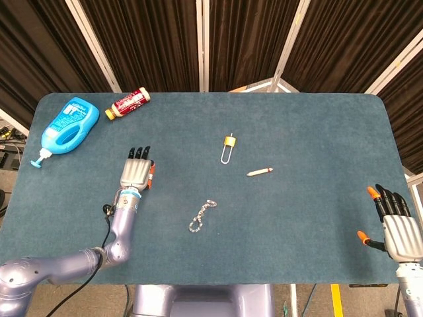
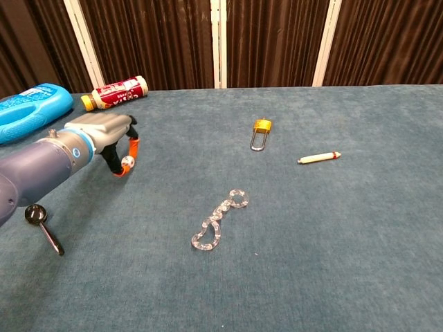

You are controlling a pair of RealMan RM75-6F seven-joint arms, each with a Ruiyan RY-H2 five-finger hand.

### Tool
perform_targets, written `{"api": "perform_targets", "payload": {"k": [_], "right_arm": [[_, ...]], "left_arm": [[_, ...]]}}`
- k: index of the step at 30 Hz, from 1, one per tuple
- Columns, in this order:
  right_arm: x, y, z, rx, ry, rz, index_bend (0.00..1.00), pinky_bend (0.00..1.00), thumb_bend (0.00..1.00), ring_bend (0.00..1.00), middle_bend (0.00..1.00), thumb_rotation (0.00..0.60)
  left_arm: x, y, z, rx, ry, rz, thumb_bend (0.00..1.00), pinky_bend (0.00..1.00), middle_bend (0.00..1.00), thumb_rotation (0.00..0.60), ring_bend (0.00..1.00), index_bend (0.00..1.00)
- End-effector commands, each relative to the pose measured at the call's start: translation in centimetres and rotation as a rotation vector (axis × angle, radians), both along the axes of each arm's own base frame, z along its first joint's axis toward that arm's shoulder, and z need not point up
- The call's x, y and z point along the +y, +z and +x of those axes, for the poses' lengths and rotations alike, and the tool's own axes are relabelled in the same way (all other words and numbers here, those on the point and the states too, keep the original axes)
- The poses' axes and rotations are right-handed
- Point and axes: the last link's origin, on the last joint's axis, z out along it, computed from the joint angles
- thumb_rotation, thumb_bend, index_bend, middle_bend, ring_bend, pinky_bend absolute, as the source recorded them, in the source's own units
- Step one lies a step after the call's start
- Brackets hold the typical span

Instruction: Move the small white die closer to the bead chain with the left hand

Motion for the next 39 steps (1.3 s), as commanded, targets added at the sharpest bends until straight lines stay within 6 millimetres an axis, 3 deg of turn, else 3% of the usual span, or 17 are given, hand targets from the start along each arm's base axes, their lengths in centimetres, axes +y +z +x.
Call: {"api": "perform_targets", "payload": {"k": [1,10,18,26,30,39], "right_arm": [[0.1,0.1,0.1,-0.001,0.005,0.0,0.03,0.0,0.09,0.0,0.0,0.6],[0.4,0.3,0.5,-0.005,0.019,-0.008,0.03,0.0,0.09,0.0,0.0,0.6],[0.8,0.5,0.8,-0.01,0.029,-0.009,0.03,0.0,0.09,0.0,0.0,0.6],[1.2,0.8,1.1,-0.01,0.039,-0.016,0.03,0.0,0.09,0.0,0.0,0.6],[1.2,0.8,0.9,-0.007,0.03,-0.019,0.03,0.0,0.09,0.0,0.0,0.6],[1.1,0.6,0.5,0.009,0.005,-0.006,0.03,0.0,0.09,0.0,0.0,0.6]], "left_arm": [[-0.8,1.4,1.7,-0.059,-0.065,0.002,0.46,0.0,0.0,0.6,0.0,0.58],[-4.0,3.2,5.9,-0.136,-0.24,-0.007,0.43,0.0,0.0,0.6,0.0,0.5],[-4.8,4.4,5.9,-0.136,-0.249,0.009,0.34,0.0,0.0,0.6,0.0,0.39],[-5.9,6.7,4.0,-0.153,-0.222,0.052,0.34,0.0,0.0,0.6,0.0,0.34],[-7.2,8.2,2.2,-0.156,-0.215,0.091,0.28,0.0,0.0,0.6,0.0,0.29],[-13.1,12.5,-3.7,-0.094,-0.245,0.258,0.17,0.0,0.0,0.6,0.0,0.06]]}}
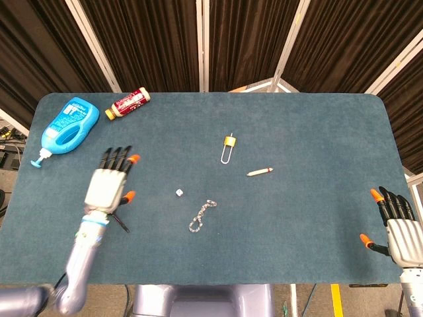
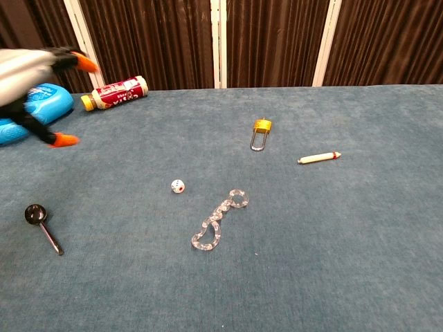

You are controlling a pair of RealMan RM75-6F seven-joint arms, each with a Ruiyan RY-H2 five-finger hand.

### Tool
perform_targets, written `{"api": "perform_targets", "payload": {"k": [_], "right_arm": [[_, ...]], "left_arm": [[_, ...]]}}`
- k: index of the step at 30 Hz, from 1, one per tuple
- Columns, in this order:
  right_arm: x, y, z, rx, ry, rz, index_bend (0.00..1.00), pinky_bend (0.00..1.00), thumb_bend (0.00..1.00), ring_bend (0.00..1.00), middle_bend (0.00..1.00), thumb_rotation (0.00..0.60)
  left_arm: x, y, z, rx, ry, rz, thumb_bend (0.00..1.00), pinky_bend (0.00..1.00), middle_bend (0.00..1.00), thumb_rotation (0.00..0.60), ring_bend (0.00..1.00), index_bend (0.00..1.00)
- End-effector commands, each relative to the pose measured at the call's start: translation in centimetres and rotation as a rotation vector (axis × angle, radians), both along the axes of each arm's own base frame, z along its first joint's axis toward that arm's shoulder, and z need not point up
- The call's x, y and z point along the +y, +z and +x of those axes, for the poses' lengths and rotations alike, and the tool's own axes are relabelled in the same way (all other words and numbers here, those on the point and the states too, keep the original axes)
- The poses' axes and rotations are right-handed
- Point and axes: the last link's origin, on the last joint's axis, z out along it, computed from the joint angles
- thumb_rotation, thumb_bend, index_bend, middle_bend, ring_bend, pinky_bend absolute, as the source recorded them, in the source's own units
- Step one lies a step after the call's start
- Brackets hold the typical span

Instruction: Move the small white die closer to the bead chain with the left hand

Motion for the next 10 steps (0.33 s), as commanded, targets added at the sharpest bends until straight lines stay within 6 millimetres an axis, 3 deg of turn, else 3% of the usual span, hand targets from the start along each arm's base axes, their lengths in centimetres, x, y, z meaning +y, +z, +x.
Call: {"api": "perform_targets", "payload": {"k": [1,5,10], "right_arm": [[0.0,-0.1,0.1,0.001,0.001,0.004,0.03,0.0,0.09,0.0,0.0,0.6],[0.1,-0.2,0.4,-0.003,0.014,0.001,0.02,0.0,0.09,0.0,0.0,0.6],[0.6,-0.3,1.0,-0.008,0.036,0.004,0.02,0.0,0.09,0.0,0.0,0.6]], "left_arm": [[-3.7,2.1,-3.4,0.017,0.014,0.075,0.16,0.0,0.0,0.6,0.0,0.05],[-7.3,3.3,-6.1,0.014,0.039,0.098,0.12,0.0,0.0,0.6,0.0,0.0],[-10.2,4.9,-8.1,-0.015,0.076,0.132,0.11,0.0,0.0,0.6,0.0,0.0]]}}
